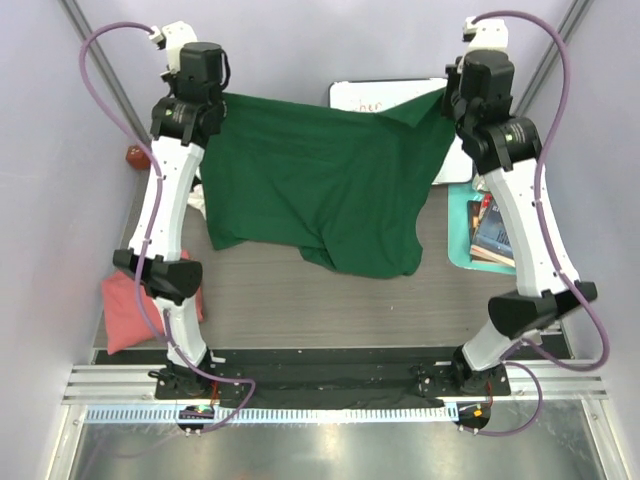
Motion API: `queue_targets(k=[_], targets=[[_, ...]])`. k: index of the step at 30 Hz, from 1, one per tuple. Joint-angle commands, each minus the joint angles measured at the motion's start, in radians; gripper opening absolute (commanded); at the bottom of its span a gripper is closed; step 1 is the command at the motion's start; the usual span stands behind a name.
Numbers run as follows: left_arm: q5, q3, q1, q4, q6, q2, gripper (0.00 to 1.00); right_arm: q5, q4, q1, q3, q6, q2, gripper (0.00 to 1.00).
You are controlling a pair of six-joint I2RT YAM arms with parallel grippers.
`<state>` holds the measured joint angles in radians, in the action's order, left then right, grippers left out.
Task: Fold and stack the t-shirts
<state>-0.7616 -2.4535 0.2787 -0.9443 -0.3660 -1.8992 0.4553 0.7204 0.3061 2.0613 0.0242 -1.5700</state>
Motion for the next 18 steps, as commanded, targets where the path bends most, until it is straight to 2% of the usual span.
queue_targets(k=[1,9,15,18], targets=[[-0.030,-0.078,-0.010,0.082,0.025,-0.070,0.00,-0.020,-0.088,-0.070,0.190,0.011,-0.088,0.01],[-0.038,-0.147,-0.010,0.205,0.070,-0.172,0.00,-0.102,-0.091,-0.145,0.446,0.037,-0.278,0.01],[-0.071,-0.136,-0.015,0.272,0.078,-0.149,0.00,-0.153,-0.119,-0.179,0.435,0.048,-0.291,0.01],[-0.061,-0.090,-0.016,0.288,0.070,-0.114,0.00,-0.185,-0.148,-0.179,0.366,0.052,-0.251,0.01]])
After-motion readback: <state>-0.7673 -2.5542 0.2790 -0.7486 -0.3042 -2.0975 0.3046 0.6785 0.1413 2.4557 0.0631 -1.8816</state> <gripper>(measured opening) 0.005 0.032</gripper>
